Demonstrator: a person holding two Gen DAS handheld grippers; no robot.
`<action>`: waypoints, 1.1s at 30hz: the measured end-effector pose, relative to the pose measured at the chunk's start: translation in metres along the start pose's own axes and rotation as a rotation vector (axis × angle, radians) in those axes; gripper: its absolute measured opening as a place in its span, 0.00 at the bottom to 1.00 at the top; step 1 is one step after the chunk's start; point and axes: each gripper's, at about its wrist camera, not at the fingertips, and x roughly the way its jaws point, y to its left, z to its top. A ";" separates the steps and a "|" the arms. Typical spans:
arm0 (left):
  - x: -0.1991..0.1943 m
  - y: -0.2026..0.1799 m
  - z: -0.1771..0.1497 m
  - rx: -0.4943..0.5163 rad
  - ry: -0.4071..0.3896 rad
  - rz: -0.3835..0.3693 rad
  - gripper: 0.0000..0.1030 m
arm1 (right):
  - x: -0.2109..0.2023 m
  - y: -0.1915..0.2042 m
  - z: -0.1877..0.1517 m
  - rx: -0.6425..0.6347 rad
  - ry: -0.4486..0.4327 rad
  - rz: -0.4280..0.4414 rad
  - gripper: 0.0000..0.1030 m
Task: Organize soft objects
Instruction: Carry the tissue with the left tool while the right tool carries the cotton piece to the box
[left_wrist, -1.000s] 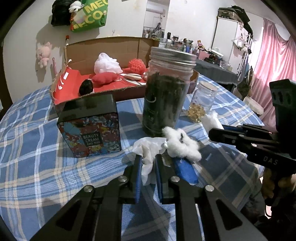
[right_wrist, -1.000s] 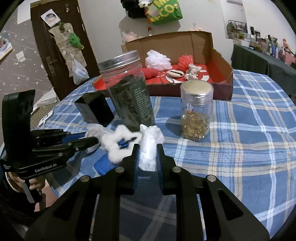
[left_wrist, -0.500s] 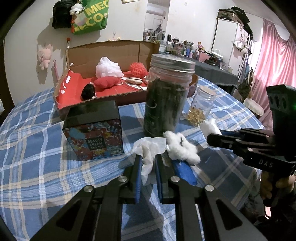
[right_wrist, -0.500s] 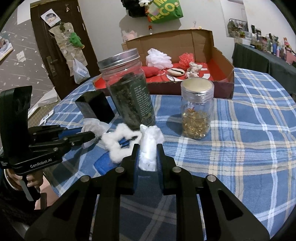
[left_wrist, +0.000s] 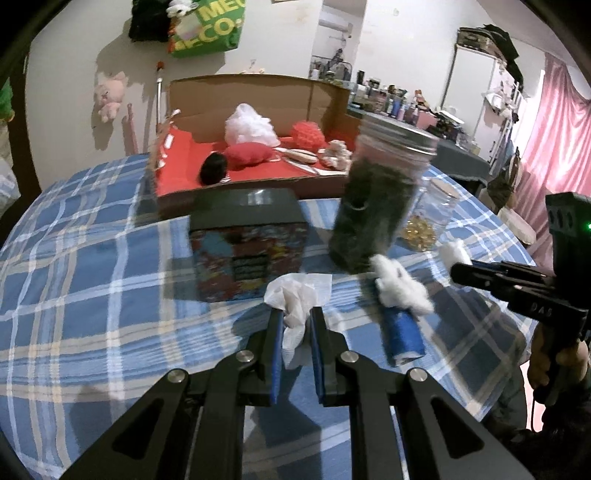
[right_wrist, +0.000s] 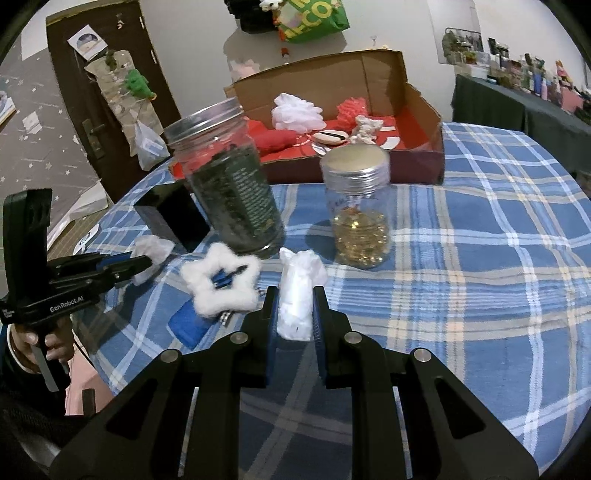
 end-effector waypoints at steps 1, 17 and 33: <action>0.000 0.003 -0.001 -0.006 0.002 0.005 0.14 | -0.001 -0.001 0.000 0.003 -0.001 -0.003 0.16; -0.004 0.048 -0.001 -0.071 0.017 0.080 0.14 | -0.009 -0.024 0.002 0.030 0.009 -0.058 0.16; 0.009 0.075 0.016 -0.029 0.059 0.106 0.14 | -0.012 -0.060 0.017 0.054 0.026 -0.126 0.16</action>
